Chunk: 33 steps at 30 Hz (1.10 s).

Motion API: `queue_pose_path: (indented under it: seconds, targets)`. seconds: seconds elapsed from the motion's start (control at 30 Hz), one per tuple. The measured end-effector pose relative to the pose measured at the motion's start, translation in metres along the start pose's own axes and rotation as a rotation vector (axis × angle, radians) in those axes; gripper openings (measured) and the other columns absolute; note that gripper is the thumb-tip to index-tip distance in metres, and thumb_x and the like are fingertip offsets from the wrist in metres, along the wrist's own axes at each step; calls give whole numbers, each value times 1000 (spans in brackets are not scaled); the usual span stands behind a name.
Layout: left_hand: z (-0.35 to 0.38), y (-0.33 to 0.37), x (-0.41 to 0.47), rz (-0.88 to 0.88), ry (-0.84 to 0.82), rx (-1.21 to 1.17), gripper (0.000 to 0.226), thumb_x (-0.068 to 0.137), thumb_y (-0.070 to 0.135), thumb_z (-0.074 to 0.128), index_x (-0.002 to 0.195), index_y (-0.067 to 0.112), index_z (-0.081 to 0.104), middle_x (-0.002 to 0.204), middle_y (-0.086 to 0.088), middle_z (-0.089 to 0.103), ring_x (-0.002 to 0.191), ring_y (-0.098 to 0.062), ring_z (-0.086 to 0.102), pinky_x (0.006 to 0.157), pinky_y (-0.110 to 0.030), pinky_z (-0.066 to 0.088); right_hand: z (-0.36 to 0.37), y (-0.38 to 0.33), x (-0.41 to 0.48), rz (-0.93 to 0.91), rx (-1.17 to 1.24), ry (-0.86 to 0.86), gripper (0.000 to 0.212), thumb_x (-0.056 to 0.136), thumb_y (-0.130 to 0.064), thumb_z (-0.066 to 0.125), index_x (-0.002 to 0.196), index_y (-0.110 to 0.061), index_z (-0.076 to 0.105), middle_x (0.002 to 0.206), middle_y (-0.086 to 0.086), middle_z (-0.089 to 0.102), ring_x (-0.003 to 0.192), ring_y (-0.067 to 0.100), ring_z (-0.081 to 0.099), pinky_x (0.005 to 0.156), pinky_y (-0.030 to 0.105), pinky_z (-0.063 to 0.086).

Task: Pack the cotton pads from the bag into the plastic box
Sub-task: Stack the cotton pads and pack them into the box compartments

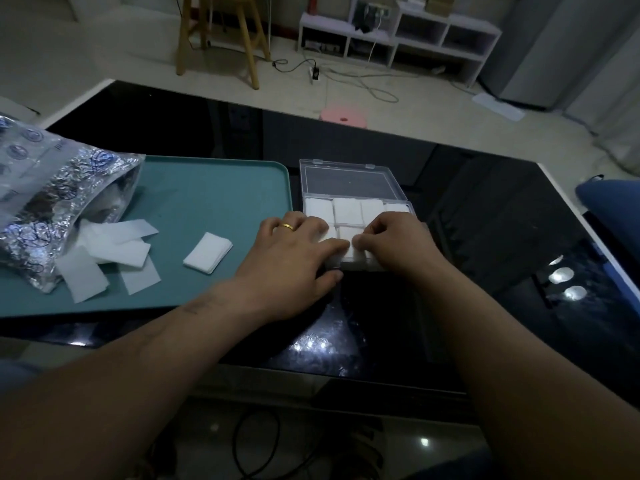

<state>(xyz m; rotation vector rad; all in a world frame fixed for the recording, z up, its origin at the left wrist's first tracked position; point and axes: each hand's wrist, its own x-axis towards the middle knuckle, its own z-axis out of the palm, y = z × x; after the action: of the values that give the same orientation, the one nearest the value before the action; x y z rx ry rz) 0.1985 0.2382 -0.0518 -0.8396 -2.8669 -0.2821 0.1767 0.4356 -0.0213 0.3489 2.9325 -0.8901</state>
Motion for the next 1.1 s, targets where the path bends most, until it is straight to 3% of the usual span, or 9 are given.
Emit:
queue_pose_path:
  seconds: [0.27,0.4,0.53,0.6,0.7,0.8,0.87,0.97,1.1]
  targets:
    - [-37,-35,-15,-186,144,-172,52,88,53,44,136,38,59,131,5,57,128,-25,46,106,-46,33,0,-36,-11,-227,164,182,21,100,-30,62,84,-18,65,79,-4,65,73,10,61,62,26,44]
    - [-64,-84,-39,-273,173,-234,35,93,33,52,125,29,66,127,0,60,123,-28,50,104,-45,40,21,-71,-16,-366,122,109,20,98,-33,64,84,-20,65,77,-9,64,73,4,58,61,26,39]
    - [-94,-140,-74,-310,72,-221,31,96,11,58,123,21,67,121,-2,64,112,-20,59,100,-32,42,62,-119,-26,-536,2,-64,5,96,-31,66,96,-27,68,84,-14,64,79,8,60,69,27,43]
    - [-108,-164,-91,-367,7,-180,31,97,12,57,124,23,66,123,0,66,107,-17,60,93,-30,43,82,-138,-28,-586,-84,-145,10,95,-33,66,105,-29,68,94,-12,66,92,15,64,78,31,48]
    - [-116,-182,-105,-435,-115,-51,37,95,31,63,132,30,59,129,0,61,111,-21,60,91,-35,46,102,-152,-28,-581,-220,-261,39,92,-43,70,127,-29,61,120,-1,63,113,24,61,95,39,51]
    - [-110,-183,-110,-502,-306,78,68,84,56,70,143,34,44,141,-5,50,123,-29,56,97,-42,48,113,-158,-29,-511,-355,-353,70,83,-59,76,142,-33,50,138,4,52,126,29,53,105,45,47]
    - [-99,-179,-109,-511,-408,119,82,79,60,74,147,33,37,147,-7,46,127,-32,55,98,-42,48,117,-158,-30,-506,-401,-354,77,81,-59,78,146,-32,47,141,6,48,129,31,49,106,44,46]
    - [-82,-176,-106,-502,-432,61,79,84,49,73,149,30,34,148,-11,43,127,-34,55,99,-43,48,122,-158,-30,-509,-392,-326,75,81,-56,79,146,-32,48,142,6,47,132,32,46,106,43,45]
    - [-64,-171,-96,-441,-313,-56,46,90,43,68,128,23,51,120,-8,44,103,-34,61,84,-40,48,121,-152,-30,-516,-377,-317,71,82,-52,78,144,-31,50,138,7,49,129,32,47,104,44,46]
